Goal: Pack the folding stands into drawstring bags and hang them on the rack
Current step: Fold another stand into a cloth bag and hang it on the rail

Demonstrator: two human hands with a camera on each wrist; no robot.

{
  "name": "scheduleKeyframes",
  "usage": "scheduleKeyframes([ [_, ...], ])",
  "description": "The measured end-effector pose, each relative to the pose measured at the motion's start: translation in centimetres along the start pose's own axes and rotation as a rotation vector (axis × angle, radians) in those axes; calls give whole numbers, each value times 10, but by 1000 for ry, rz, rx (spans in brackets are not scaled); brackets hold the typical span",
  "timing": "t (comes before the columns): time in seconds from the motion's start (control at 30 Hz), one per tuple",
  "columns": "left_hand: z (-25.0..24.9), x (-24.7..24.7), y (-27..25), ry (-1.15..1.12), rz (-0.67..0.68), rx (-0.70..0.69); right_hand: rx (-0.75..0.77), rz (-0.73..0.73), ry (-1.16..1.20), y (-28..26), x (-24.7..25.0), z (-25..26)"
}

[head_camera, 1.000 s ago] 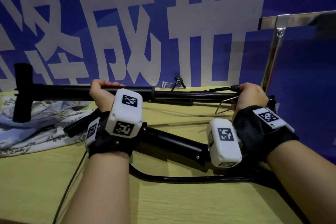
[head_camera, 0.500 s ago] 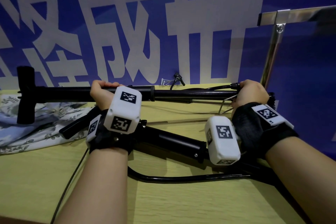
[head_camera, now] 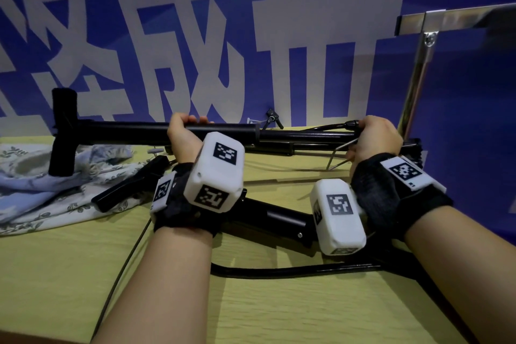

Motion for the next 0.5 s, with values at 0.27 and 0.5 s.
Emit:
scheduleKeyframes([
  [0.27, -7, 0, 12, 13, 37, 31, -2, 11, -13, -10, -3, 1],
  [0.5, -12, 5, 17, 105, 49, 25, 64, 11, -28, -12, -6, 3],
])
Point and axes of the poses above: each hand's wrist, its own y-axis towards the middle knuckle, its own x-axis out of the back of the hand, z = x × y, the point moved 3 cm from there along y, towards the middle knuckle, and after that the axes turned 2 degrees about z, right-handed, at the moved point
